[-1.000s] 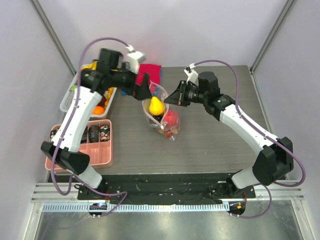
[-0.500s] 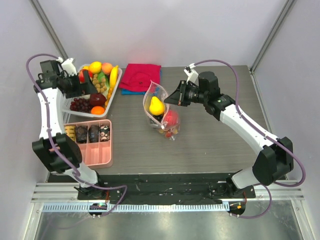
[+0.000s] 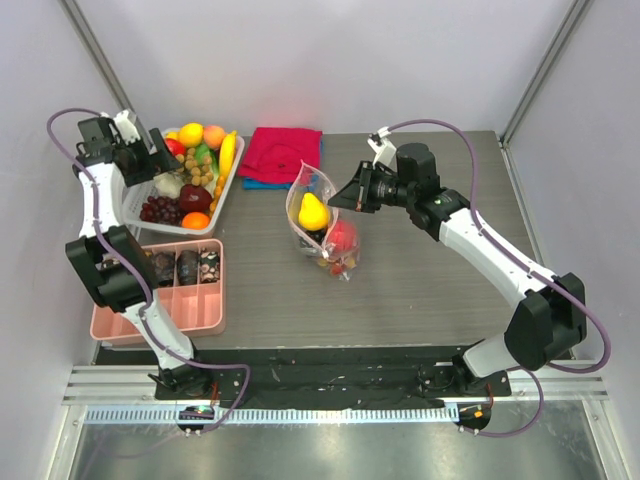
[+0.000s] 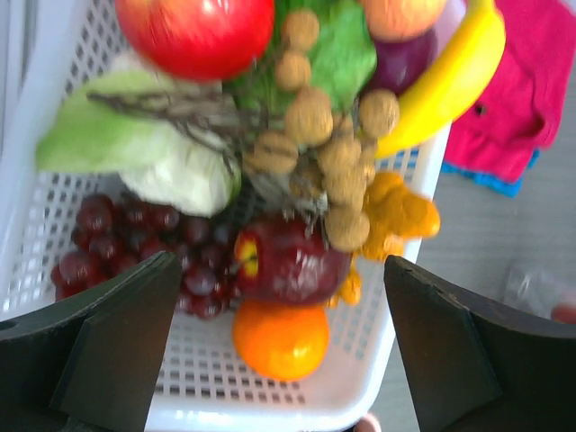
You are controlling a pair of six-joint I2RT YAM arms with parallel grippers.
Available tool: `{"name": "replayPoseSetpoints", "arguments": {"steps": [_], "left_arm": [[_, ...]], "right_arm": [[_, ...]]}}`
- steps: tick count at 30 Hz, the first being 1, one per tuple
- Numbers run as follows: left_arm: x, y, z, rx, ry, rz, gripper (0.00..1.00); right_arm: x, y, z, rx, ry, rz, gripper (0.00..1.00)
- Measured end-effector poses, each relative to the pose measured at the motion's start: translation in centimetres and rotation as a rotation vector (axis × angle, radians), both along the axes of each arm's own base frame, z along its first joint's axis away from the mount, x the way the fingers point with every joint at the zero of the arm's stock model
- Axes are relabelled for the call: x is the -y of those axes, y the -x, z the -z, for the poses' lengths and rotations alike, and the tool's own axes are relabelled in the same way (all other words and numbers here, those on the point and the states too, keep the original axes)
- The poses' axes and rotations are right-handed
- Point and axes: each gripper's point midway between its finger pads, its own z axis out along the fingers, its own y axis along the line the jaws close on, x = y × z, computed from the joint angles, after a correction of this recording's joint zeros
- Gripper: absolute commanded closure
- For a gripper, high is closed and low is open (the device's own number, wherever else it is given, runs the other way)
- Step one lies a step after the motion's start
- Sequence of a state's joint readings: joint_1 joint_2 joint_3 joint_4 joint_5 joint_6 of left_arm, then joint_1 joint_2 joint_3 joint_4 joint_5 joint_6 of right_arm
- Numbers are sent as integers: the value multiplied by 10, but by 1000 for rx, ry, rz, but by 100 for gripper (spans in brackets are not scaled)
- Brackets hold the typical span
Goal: Place the food in the zip-top bag and seal the zipper
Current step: Pick up the fake fruit from the bin.
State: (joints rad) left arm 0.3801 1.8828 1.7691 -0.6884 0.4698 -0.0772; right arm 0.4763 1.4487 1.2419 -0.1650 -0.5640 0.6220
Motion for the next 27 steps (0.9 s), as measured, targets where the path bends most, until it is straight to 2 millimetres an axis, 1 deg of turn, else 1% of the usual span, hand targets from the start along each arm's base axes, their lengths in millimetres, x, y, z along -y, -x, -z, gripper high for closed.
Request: {"name": "replayPoseSetpoints", "arguments": {"steps": [3, 4, 5, 7, 12, 16, 24, 27], "left_arm": [[-6, -17, -3, 37, 19, -60, 0], [-9, -22, -1, 37, 33, -97, 2], [-12, -26, 1, 32, 46, -130, 6], [-21, -36, 9, 14, 73, -232, 6], [-31, -39, 28, -40, 148, -414, 14], [-34, -41, 36, -44, 203, -513, 18], [-35, -51, 32, -31, 304, -630, 30], [-35, -56, 34, -32, 330, -649, 32]], "right_arm": [[-1, 0, 2, -5, 2, -2, 99], [-1, -1, 3, -7, 2, -3, 99], [-1, -1, 4, -9, 3, -3, 99], [-1, -1, 5, -12, 5, -4, 99], [-2, -2, 7, -18, 6, -4, 99], [-2, -2, 8, -19, 7, -6, 99], [-4, -3, 12, -28, 8, -12, 99], [-4, -3, 12, -27, 7, -14, 99]]}}
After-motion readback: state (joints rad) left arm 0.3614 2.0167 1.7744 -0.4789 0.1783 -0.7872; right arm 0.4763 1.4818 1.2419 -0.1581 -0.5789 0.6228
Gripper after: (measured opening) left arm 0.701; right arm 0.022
